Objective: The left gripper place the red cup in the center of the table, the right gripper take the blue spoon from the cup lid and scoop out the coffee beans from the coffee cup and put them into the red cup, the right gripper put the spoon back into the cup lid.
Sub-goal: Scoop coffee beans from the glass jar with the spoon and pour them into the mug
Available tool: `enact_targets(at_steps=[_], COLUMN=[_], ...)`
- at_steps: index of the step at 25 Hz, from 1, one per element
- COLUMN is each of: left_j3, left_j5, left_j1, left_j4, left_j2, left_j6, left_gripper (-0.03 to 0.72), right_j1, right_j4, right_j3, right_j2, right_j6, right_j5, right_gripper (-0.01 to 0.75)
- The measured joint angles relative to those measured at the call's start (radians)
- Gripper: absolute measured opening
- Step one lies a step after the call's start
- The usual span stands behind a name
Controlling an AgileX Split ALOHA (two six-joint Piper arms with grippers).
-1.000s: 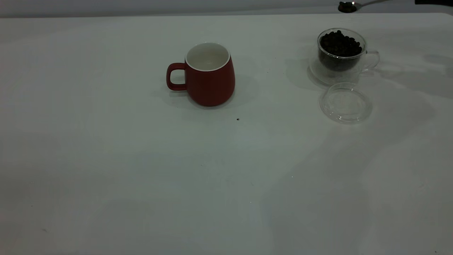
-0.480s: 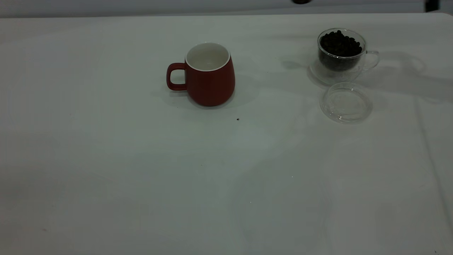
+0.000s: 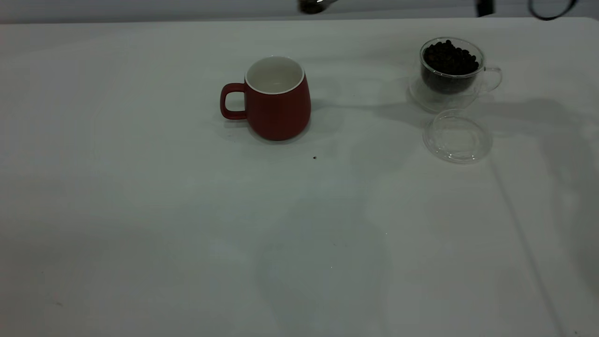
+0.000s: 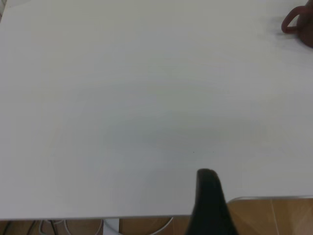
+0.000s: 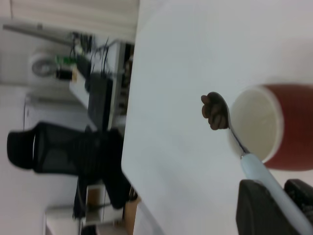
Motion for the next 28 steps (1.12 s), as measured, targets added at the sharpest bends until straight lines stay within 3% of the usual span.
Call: enact_targets(at_steps=[12, 20, 28], left_j3=[0.000, 0.000, 0.000], left_j5=[0.000, 0.000, 0.000], left_j1=[0.000, 0.000, 0.000], left_j4=[0.000, 0.000, 0.000], left_j2=[0.000, 0.000, 0.000], left_j6=[0.000, 0.000, 0.000], left_gripper=[0.587, 0.587, 0.587], right_j1=[0.136, 0.140, 0.138], right_j4=[0.030, 0.039, 0.058], right_j3=[0.000, 0.000, 0.000], right_j2=[0.061, 0.115, 0.122], right_j6=[-0.015, -0.032, -0.066], right_j5=[-0.054, -0.179, -0.218], right_gripper=[0.107, 0.107, 0.107])
